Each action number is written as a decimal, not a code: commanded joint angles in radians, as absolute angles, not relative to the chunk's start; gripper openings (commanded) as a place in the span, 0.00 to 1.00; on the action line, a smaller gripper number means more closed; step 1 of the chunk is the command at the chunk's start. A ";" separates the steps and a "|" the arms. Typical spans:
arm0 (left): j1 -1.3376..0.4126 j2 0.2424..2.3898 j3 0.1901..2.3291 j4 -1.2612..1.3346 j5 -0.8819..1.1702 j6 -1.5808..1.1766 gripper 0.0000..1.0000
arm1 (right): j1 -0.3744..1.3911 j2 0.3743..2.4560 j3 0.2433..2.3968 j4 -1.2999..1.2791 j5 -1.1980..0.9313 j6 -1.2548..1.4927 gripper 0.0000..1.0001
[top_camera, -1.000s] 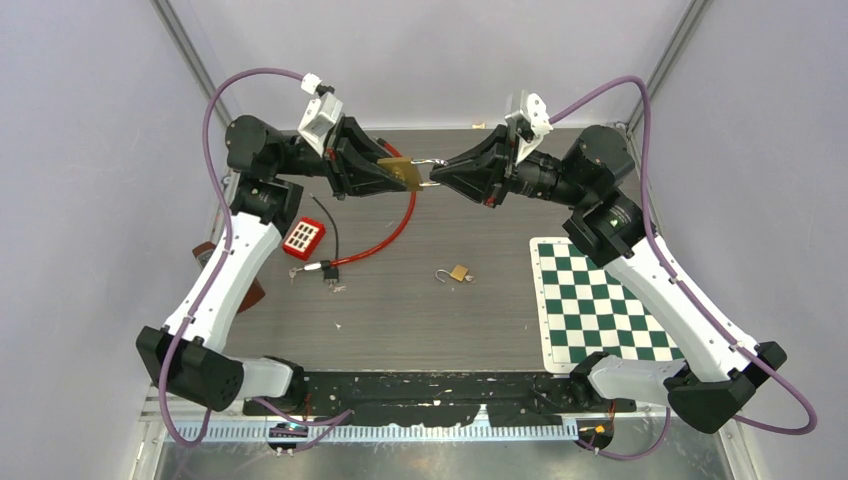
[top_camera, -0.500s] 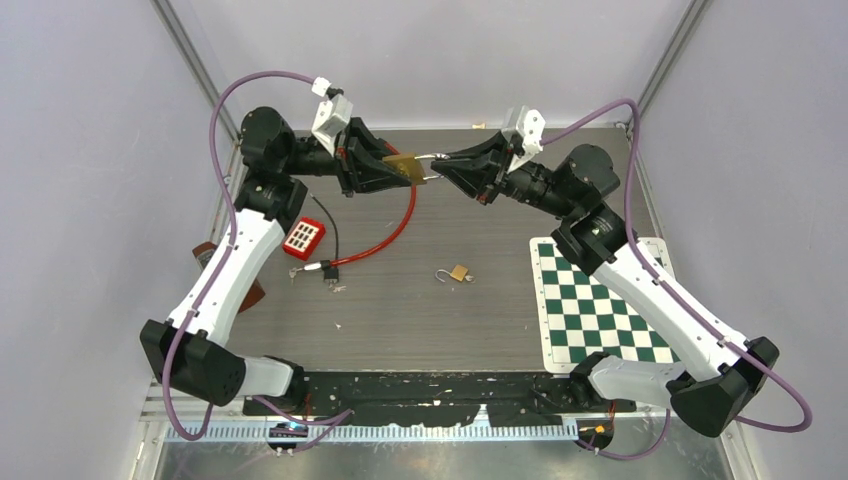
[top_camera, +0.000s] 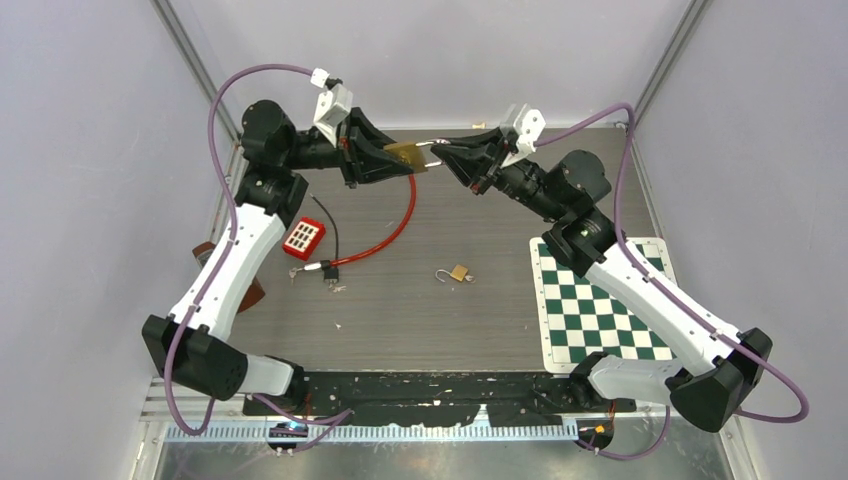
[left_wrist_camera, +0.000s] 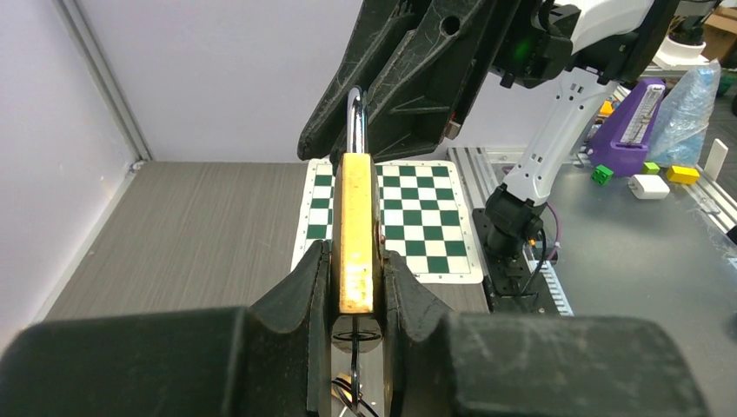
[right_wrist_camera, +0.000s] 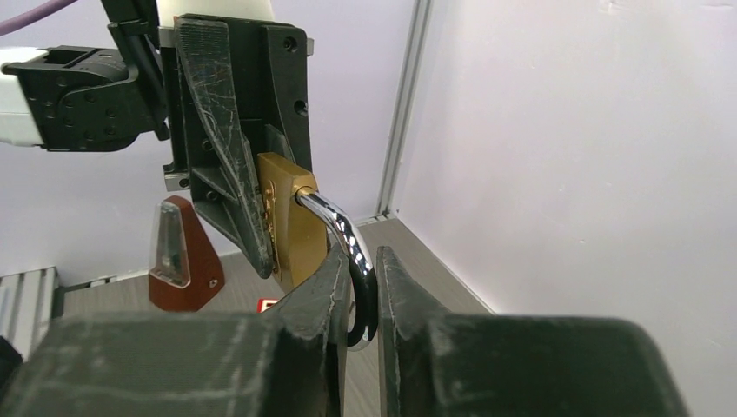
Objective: Lock with the key
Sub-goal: Lock the lock.
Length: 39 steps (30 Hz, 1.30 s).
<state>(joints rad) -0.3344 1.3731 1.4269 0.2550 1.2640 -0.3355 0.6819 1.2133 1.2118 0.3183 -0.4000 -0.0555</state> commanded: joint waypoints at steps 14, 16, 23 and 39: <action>-0.478 1.437 1.586 0.267 1.138 -0.241 0.00 | 0.956 1.449 1.224 0.011 -0.604 -0.115 0.05; -0.477 1.439 1.601 0.251 1.134 -0.230 0.00 | 0.959 1.445 1.220 0.011 -0.590 -0.120 0.05; -0.443 1.393 1.545 0.226 1.123 -0.225 0.00 | 0.899 1.371 1.243 0.007 -0.499 -0.066 0.05; -0.385 1.313 1.324 0.560 1.087 -0.540 0.00 | 0.678 1.197 1.412 -0.171 -0.599 0.182 0.86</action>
<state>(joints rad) -0.3801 1.3399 1.3121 0.3035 1.1667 -0.4313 0.7193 1.2140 1.4166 -0.0940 -0.3717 0.0586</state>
